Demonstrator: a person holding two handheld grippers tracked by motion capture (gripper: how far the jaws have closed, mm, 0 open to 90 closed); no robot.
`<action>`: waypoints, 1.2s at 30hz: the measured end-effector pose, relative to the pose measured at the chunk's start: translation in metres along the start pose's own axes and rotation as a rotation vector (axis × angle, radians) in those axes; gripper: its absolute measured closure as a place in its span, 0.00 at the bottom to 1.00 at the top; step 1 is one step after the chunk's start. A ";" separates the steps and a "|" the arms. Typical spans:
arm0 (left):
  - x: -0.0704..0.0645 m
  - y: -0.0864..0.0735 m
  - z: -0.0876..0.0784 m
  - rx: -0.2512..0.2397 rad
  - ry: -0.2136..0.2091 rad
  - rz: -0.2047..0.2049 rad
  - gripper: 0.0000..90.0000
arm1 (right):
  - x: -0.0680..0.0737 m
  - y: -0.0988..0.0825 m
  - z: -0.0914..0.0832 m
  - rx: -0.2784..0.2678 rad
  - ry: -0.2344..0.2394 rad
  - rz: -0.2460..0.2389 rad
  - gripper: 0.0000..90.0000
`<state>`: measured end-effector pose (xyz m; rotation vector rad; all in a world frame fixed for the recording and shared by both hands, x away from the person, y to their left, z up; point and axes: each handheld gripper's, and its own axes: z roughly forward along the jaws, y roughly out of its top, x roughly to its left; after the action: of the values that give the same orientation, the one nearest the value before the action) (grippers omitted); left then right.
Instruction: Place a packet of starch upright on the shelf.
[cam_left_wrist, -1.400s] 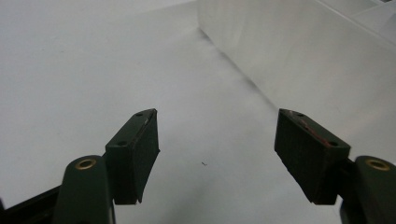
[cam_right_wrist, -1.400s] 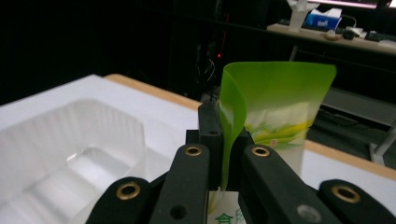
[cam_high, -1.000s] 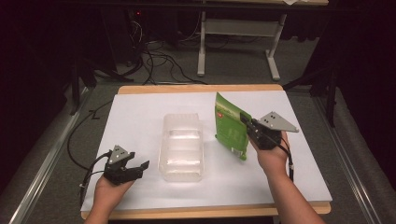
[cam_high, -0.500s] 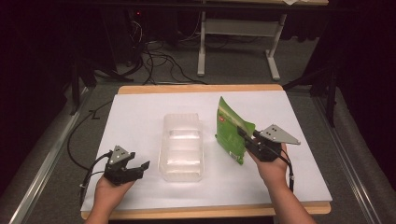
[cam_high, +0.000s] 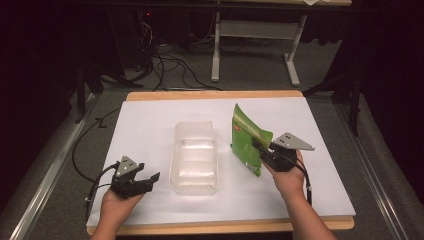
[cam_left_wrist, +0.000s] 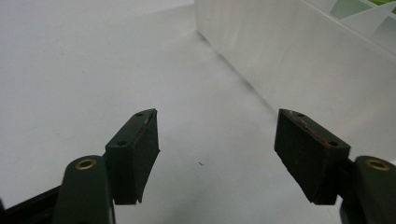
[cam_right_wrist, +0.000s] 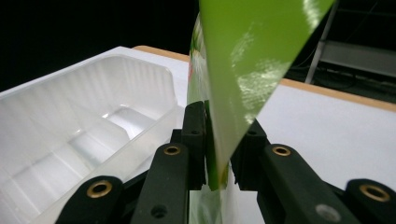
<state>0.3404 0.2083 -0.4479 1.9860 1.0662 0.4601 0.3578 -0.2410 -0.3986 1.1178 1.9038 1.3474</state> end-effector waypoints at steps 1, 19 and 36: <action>0.000 0.000 0.000 -0.001 0.002 -0.001 0.34 | -0.003 -0.001 0.000 -0.001 0.002 0.013 0.87; 0.001 -0.001 -0.003 -0.010 0.003 -0.011 0.34 | -0.008 0.003 0.002 0.033 0.018 0.020 0.98; 0.002 0.000 -0.003 -0.011 0.005 -0.011 0.34 | -0.012 0.008 0.006 0.002 0.089 0.023 0.99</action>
<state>0.3390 0.2116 -0.4463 1.9691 1.0752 0.4643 0.3704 -0.2471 -0.3937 1.1007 1.9611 1.4292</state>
